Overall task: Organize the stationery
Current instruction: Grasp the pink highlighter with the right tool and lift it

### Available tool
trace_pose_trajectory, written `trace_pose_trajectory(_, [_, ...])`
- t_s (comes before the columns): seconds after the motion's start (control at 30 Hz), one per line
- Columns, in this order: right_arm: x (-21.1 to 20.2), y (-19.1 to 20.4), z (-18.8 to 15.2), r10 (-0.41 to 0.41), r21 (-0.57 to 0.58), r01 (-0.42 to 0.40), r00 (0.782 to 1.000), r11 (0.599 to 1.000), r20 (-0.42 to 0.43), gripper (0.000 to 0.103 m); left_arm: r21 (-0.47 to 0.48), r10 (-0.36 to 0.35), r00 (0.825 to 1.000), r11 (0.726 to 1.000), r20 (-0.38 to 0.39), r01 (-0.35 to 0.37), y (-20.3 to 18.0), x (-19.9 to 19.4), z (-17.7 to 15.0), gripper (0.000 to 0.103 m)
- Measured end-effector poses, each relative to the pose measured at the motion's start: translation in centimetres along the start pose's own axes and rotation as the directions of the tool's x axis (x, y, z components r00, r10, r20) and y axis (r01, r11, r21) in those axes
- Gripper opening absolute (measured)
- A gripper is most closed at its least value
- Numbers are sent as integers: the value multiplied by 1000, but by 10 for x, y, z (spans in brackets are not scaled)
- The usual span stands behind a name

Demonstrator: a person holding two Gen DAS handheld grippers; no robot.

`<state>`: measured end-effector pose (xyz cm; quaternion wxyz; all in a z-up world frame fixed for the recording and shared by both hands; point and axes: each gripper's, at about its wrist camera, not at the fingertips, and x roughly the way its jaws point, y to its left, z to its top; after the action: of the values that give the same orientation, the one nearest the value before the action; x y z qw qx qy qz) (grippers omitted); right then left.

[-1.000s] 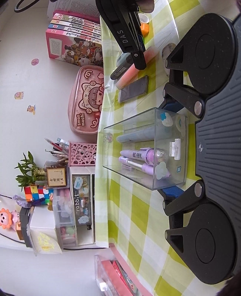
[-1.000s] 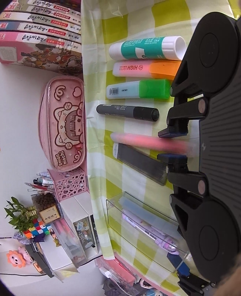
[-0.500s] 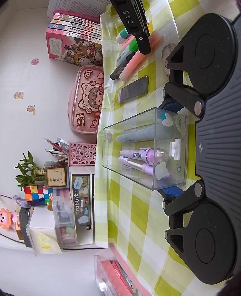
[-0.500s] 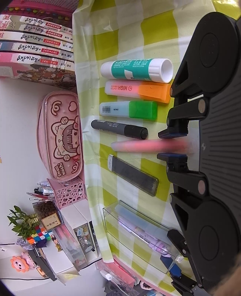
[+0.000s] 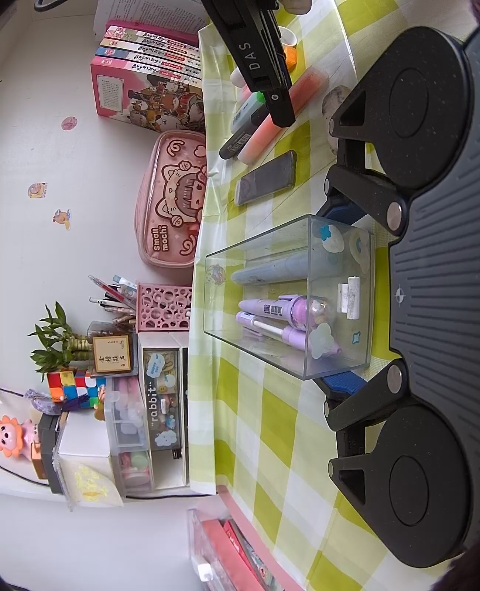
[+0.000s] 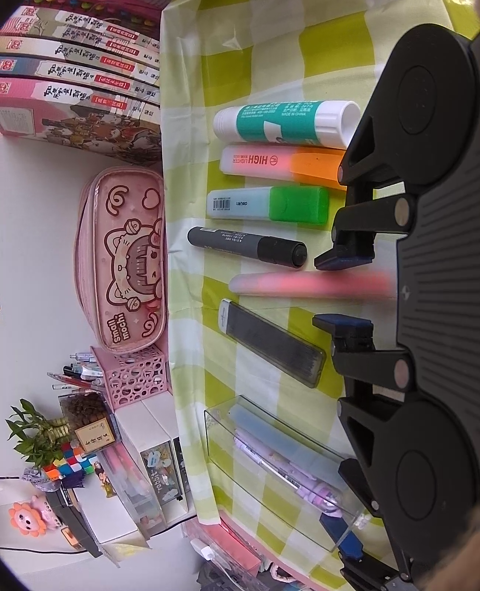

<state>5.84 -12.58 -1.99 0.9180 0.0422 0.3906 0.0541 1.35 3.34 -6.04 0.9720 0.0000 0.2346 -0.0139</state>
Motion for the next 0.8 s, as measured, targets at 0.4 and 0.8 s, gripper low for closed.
trace_pose_trajectory(0.4, [27,24,23,-63,-127,59,998,990,-27,21,-3,3,1000,1000,-4,-3,-1,1,0,73])
trace_pose_trajectory(0.8, [-1,22,37,62,-17,-61,998,998,12,21,-3,3,1000,1000,-4,-3,-1,1,0,73])
